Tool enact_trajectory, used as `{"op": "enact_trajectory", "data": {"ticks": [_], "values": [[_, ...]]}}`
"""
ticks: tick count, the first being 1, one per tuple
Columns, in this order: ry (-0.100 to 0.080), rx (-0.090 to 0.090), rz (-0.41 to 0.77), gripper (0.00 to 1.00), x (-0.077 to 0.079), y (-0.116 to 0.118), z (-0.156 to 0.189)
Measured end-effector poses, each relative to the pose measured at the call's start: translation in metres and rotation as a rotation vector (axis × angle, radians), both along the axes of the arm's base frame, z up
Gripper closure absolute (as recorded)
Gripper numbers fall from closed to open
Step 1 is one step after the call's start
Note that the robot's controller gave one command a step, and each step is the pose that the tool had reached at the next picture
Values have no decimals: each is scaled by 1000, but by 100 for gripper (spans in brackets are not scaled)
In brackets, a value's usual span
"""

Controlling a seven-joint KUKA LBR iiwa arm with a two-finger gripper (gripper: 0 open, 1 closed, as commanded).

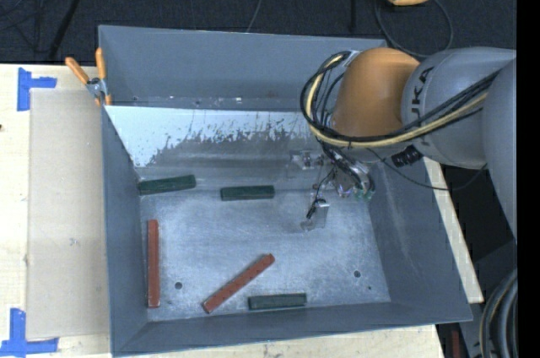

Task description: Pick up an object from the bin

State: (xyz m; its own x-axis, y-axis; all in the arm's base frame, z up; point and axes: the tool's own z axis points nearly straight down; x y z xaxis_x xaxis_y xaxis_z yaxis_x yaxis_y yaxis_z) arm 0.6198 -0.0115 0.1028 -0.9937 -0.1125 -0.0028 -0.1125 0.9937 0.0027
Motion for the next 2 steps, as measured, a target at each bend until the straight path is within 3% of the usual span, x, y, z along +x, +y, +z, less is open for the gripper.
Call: {"op": "enact_trajectory", "data": {"ticks": [1, 2], "values": [[5, 1, 71, 0, -26, 78, -8], [5, -4, 373, 0, -122, 124, -29]]}}
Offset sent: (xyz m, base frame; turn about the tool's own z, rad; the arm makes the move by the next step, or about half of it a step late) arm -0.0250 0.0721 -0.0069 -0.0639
